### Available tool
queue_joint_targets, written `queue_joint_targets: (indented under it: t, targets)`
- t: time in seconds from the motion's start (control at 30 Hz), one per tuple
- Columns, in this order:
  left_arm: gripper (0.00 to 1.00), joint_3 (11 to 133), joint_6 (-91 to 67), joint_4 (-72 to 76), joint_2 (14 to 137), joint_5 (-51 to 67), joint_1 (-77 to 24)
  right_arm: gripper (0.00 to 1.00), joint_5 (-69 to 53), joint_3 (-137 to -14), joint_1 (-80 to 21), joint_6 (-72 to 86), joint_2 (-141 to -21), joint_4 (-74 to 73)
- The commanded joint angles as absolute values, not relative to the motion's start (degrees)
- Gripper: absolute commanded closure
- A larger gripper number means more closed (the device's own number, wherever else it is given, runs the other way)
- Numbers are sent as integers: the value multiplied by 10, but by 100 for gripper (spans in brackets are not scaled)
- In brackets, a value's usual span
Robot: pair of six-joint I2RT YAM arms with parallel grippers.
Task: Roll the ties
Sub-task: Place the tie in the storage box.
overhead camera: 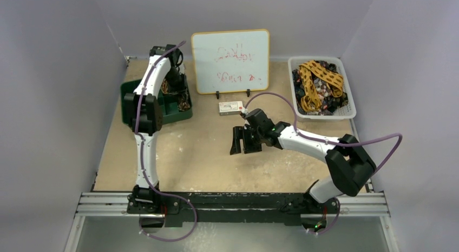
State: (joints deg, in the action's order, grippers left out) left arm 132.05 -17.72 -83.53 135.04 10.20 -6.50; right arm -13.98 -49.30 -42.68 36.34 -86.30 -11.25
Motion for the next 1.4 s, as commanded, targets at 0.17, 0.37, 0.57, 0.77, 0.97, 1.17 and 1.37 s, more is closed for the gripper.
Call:
queue_joint_targets:
  t: [0.17,0.37,0.57,0.77,0.97,1.17,1.37]
  targets:
    - [100,1315,-151,-886,1345,111,-62,27,-158,-522,-425,348,-874,-110]
    - [100,1277,-150,-881,1315,112,-62,27,-162,-520,-425,348,-875,-109]
    - [100,1254,-129,-890,1297,129,-62,27,-166,-521,-425,346,-879,-109]
    - [100,1224,-115,-891,1274,125,-62,27,-170,-522,-425,345,-885,-108]
    - [100,1204,-106,-895,1287,120,-70,28,-173,-524,-425,343,-892,-107]
    - [100,1205,-99,-897,1310,93,-81,28,-173,-525,-425,342,-895,-110]
    - [99,1218,-106,-898,1340,72,-95,28,-169,-525,-425,341,-893,-113]
